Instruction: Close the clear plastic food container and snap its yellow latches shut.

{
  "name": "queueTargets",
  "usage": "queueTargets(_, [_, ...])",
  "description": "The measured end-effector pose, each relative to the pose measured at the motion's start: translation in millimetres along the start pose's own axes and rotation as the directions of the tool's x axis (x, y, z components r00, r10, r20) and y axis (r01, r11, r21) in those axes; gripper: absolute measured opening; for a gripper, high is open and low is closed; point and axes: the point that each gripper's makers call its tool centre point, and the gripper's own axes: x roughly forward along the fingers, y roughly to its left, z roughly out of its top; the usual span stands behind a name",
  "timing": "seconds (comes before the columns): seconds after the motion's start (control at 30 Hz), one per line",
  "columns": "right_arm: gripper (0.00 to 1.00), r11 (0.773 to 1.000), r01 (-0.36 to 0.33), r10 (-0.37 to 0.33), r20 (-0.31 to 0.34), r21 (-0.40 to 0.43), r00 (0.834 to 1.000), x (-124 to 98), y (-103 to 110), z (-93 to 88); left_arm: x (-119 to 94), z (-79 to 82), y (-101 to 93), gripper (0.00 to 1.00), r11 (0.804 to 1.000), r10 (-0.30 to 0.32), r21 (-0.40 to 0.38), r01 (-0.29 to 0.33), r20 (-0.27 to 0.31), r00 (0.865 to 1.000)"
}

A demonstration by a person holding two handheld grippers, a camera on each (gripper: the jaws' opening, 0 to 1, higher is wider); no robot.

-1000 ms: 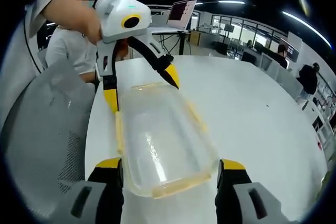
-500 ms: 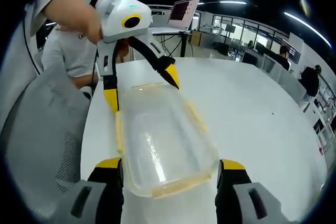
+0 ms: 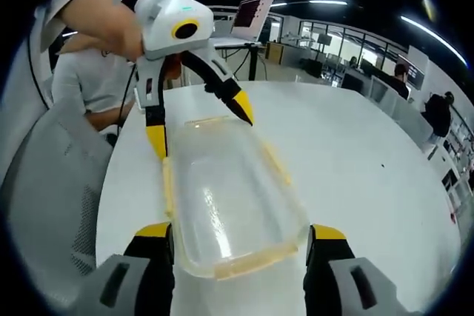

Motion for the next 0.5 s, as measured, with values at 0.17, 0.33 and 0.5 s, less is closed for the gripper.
queueTargets(0.17, [0.71,1.0,-0.002,0.002,0.004,-0.003,1.0,4,-14,2.8,4,3.6,12.8,0.72,1.0,0.003,-0.003,-0.003,0.002,1.0])
queueTargets(0.33, [0.71,1.0,-0.006,0.006,0.005,-0.006,1.0,8,-28,5.4,9,6.9,27.9,0.72,1.0,0.006,-0.004,-0.006,0.001,1.0])
queueTargets(0.5, [0.72,1.0,-0.007,0.007,0.002,-0.008,1.0,11,-41,8.1,12,10.1,40.6,0.72,1.0,0.008,-0.006,-0.008,0.0,1.0])
